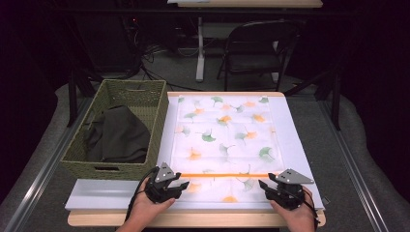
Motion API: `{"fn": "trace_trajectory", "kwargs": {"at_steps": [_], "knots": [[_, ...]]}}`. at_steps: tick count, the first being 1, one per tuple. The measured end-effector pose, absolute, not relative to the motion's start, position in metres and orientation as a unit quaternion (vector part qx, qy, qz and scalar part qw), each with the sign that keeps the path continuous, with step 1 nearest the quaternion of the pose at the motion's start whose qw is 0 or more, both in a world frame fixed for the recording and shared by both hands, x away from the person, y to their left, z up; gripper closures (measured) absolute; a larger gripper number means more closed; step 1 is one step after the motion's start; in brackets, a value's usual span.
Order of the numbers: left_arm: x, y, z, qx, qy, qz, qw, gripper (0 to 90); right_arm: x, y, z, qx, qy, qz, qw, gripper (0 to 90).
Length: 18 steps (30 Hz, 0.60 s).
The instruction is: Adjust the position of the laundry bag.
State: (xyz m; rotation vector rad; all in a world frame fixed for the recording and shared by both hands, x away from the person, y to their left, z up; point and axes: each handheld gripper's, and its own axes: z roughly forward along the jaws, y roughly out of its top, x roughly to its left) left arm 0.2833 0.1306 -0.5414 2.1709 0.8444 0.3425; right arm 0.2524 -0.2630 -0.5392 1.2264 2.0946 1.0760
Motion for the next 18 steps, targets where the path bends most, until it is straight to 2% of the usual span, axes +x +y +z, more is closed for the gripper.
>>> {"fn": "trace_trajectory", "kwargs": {"at_steps": [4, 8, 13, 18], "knots": [[0.282, 0.131, -0.541, 0.849, 0.338, 0.133, 0.383, 53.0, 0.256, -0.281, -0.537, 0.479, 0.745, 0.395, 0.243, 57.4], [0.275, 0.136, -0.539, 0.846, 0.351, 0.165, 0.366, 50.9, 0.264, -0.3, -0.538, 0.5, 0.731, 0.39, 0.252, 58.6], [0.269, 0.145, -0.541, 0.85, 0.364, 0.155, 0.347, 49.3, 0.268, -0.319, -0.539, 0.522, 0.717, 0.39, 0.248, 60.8], [0.264, 0.156, -0.542, 0.842, 0.386, 0.146, 0.347, 50.1, 0.273, -0.32, -0.54, 0.523, 0.714, 0.39, 0.254, 60.5]]}}
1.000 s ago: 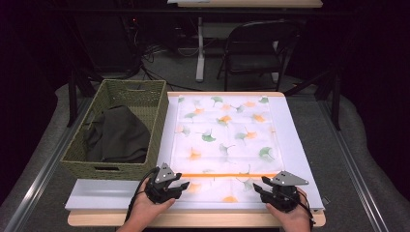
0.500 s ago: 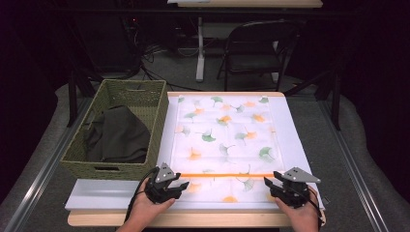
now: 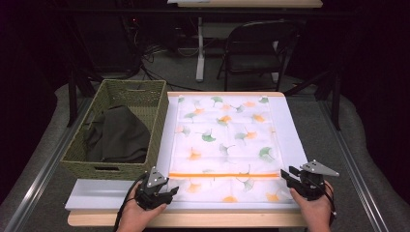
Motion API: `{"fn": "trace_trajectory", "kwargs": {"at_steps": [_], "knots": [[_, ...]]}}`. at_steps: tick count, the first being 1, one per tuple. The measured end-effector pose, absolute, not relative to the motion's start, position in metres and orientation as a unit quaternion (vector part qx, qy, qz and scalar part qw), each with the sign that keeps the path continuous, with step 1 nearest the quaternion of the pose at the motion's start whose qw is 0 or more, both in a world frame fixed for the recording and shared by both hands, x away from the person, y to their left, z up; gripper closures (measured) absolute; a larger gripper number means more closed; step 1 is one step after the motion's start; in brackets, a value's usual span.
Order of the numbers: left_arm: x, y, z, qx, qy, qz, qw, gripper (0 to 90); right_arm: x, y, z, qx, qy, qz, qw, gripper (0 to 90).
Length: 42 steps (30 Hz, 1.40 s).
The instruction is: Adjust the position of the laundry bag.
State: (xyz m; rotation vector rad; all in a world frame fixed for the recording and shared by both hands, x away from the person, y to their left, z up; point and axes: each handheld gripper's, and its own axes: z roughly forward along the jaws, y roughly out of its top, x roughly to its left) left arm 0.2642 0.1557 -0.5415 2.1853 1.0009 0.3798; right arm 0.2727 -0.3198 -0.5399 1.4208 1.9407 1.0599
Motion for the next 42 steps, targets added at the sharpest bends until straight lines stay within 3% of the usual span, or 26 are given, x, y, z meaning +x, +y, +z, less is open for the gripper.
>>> {"fn": "trace_trajectory", "kwargs": {"at_steps": [7, 8, 12, 20, 25, 32, 42], "knots": [[0.263, 0.163, -0.546, 0.838, 0.402, 0.132, 0.345, 50.4, 0.273, -0.319, -0.54, 0.52, 0.717, 0.387, 0.257, 62.0], [0.263, 0.163, -0.546, 0.838, 0.402, 0.132, 0.345, 53.7, 0.273, -0.319, -0.54, 0.52, 0.717, 0.387, 0.257, 62.0], [0.267, 0.159, -0.554, 0.842, 0.407, 0.127, 0.331, 55.3, 0.293, -0.306, -0.544, 0.48, 0.753, 0.364, 0.265, 62.6], [0.269, 0.157, -0.557, 0.836, 0.418, 0.128, 0.331, 59.3, 0.305, -0.307, -0.545, 0.494, 0.735, 0.373, 0.278, 55.3], [0.269, 0.156, -0.557, 0.837, 0.418, 0.128, 0.331, 59.5, 0.316, -0.314, -0.55, 0.511, 0.732, 0.367, 0.26, 57.4], [0.268, 0.153, -0.557, 0.836, 0.417, 0.139, 0.328, 66.6, 0.327, -0.324, -0.553, 0.542, 0.717, 0.36, 0.249, 64.9], [0.267, 0.148, -0.557, 0.84, 0.409, 0.144, 0.324, 78.4, 0.335, -0.337, -0.557, 0.574, 0.695, 0.373, 0.219, 64.8]]}}
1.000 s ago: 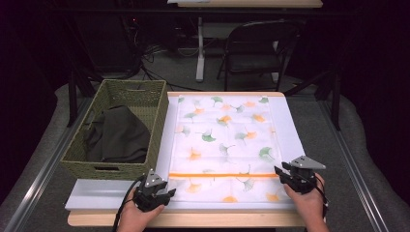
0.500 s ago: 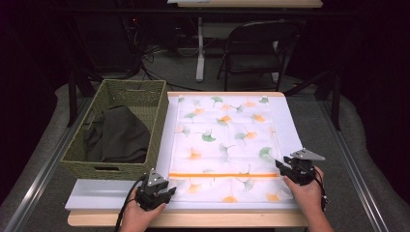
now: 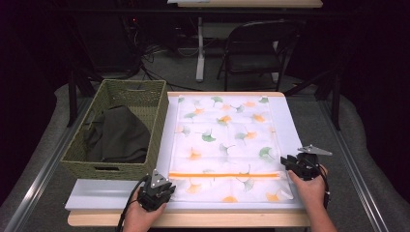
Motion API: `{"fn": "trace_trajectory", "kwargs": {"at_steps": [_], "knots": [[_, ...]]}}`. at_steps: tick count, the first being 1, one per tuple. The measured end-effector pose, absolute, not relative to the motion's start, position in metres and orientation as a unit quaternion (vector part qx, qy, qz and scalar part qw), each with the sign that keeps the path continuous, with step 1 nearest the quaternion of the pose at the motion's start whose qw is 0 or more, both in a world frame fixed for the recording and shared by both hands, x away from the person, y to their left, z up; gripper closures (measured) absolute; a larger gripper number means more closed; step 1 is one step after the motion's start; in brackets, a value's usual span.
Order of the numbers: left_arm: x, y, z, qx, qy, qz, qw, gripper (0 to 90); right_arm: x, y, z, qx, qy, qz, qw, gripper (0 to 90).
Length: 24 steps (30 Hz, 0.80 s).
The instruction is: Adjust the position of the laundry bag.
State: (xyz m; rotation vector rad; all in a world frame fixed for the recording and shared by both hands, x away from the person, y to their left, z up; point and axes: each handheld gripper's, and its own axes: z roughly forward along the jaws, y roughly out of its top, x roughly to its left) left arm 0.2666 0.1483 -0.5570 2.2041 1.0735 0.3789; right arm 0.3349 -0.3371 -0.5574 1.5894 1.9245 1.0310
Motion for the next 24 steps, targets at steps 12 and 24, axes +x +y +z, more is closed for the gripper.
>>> {"fn": "trace_trajectory", "kwargs": {"at_steps": [12, 24], "knots": [[0.2668, 0.1461, -0.5565, 0.849, 0.393, 0.144, 0.323, 87.9, 0.3393, -0.3326, -0.5618, 0.563, 0.714, 0.365, 0.199, 74.4], [0.2692, 0.1478, -0.5555, 0.849, 0.394, 0.132, 0.325, 89.2, 0.3423, -0.3294, -0.5595, 0.553, 0.725, 0.363, 0.192, 89.5]]}}
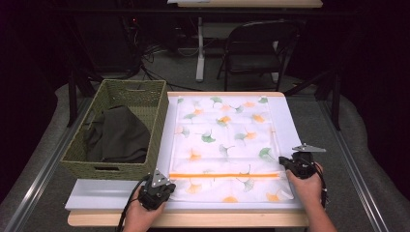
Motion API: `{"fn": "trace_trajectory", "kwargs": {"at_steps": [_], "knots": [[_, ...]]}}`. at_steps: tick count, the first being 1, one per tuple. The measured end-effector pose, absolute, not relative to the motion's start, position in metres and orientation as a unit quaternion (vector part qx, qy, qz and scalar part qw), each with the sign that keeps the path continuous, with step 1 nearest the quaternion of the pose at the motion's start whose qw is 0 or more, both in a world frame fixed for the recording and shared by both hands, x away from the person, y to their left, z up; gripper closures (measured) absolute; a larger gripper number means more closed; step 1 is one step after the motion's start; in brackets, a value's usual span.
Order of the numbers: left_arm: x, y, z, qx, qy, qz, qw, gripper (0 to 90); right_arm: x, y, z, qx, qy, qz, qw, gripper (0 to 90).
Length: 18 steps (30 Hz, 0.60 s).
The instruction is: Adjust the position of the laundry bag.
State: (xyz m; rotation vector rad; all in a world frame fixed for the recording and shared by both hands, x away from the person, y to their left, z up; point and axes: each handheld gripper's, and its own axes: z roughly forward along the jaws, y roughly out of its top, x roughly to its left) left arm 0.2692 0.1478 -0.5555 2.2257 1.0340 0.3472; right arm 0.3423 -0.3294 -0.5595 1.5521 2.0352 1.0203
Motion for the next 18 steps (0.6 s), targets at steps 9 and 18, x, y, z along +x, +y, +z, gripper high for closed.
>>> {"fn": "trace_trajectory", "kwargs": {"at_steps": [9, 18], "knots": [[0.267, 0.153, -0.548, 0.845, 0.395, 0.127, 0.337, 89.3, 0.339, -0.328, -0.554, 0.545, 0.723, 0.376, 0.196, 89.6], [0.259, 0.157, -0.546, 0.846, 0.398, 0.122, 0.333, 89.3, 0.334, -0.321, -0.55, 0.528, 0.737, 0.375, 0.193, 89.6]]}}
